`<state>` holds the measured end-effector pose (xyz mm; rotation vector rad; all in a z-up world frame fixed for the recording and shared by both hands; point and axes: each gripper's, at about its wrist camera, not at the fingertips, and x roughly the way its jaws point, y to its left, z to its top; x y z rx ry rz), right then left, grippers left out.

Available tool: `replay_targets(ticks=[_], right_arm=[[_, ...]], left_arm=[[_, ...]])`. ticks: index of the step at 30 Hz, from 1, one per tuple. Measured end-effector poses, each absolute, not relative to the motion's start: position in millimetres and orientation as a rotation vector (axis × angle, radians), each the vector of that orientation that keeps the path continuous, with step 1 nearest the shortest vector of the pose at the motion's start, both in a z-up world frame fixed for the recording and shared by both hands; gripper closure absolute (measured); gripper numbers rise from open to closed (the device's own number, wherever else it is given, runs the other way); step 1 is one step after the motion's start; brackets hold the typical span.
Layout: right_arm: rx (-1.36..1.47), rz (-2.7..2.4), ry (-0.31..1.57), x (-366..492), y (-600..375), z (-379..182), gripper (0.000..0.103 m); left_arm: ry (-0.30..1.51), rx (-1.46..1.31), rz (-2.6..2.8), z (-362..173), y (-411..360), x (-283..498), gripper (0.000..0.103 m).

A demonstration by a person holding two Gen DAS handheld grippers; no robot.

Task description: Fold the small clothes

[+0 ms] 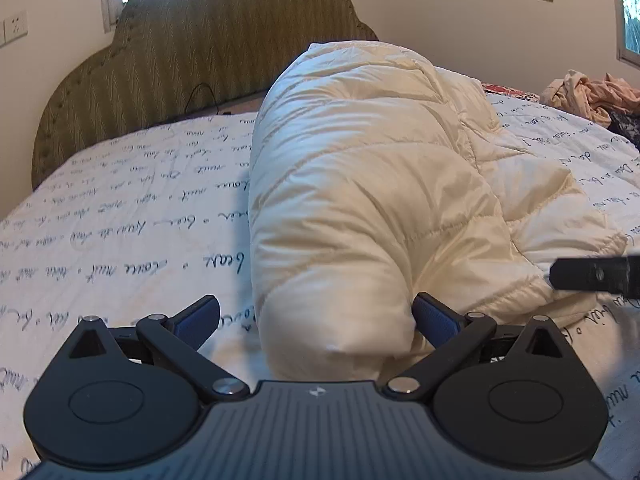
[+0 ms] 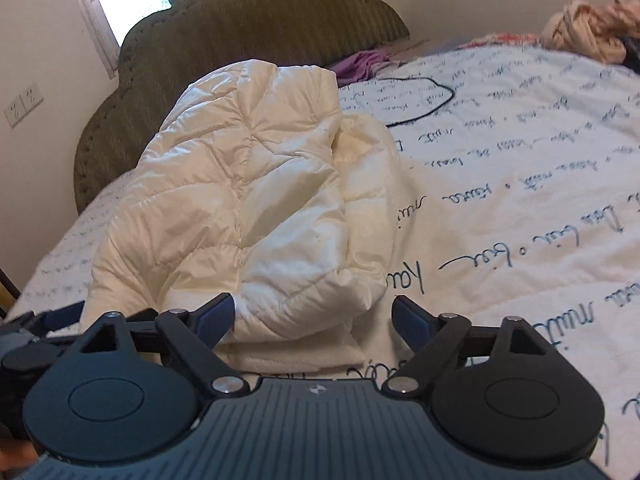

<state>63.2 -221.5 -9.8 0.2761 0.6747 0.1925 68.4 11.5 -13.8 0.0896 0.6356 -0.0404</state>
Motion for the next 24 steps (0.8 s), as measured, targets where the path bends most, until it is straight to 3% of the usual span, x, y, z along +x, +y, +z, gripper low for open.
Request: replay_targets(ticks=[24], right_arm=[[0.147,0.193,0.714,8.9,-198.0,-24.3,0.004]], left_arm=[[0.723,0.03,-0.008,-31.1,16.3,28.2,0.0]])
